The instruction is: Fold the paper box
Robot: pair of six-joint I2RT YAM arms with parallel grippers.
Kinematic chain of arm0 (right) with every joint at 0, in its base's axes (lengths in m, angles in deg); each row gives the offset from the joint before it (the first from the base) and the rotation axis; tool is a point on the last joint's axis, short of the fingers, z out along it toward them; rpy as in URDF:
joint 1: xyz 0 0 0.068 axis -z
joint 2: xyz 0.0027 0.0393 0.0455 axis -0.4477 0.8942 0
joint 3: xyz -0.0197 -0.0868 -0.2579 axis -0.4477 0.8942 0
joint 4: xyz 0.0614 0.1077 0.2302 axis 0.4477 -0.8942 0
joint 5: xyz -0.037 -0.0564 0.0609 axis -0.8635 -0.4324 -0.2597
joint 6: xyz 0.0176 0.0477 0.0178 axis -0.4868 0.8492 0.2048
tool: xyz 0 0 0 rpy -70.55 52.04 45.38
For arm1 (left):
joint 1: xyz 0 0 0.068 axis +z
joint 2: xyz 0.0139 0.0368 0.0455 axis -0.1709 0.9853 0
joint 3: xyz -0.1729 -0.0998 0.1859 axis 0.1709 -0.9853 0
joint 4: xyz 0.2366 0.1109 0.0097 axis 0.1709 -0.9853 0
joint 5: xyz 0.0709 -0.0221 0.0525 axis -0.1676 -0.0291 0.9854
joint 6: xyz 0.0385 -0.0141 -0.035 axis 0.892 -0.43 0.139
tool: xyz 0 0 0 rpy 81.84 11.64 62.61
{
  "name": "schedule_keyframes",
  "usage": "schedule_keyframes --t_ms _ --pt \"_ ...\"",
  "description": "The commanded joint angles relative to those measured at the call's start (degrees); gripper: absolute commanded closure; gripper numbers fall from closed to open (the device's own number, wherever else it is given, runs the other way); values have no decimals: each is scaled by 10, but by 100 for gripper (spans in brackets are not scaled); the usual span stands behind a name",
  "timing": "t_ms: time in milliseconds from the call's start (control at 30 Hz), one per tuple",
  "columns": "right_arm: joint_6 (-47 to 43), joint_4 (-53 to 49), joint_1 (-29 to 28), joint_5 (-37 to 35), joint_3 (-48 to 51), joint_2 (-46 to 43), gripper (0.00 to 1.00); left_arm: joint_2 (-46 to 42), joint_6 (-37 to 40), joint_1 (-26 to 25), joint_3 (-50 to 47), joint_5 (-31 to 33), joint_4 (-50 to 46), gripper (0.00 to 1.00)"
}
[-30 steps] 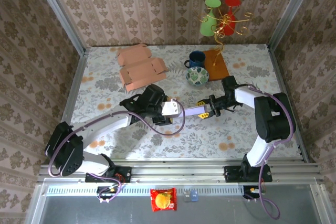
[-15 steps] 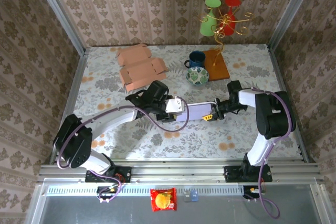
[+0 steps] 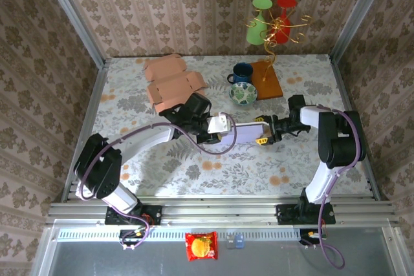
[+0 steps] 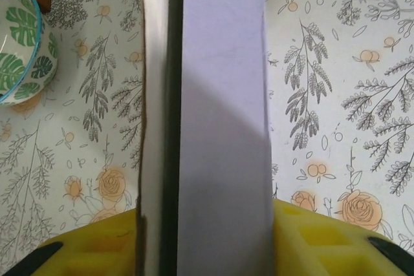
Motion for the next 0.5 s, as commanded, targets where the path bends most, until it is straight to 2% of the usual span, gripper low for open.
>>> schedule_keyframes --t_ms 0,267,333,467 --pt "-2 -20 5 -26 -13 -18 32 12 -27 3 23 -22 -7 57" --pt "23 20 34 -81 -19 -81 31 19 -46 3 27 -16 -9 56" --pt "12 6 49 -126 -25 -121 32 19 -52 5 26 -16 -10 56" --pt "-35 -60 67 -267 -27 -255 33 20 -69 6 26 -14 -14 56"
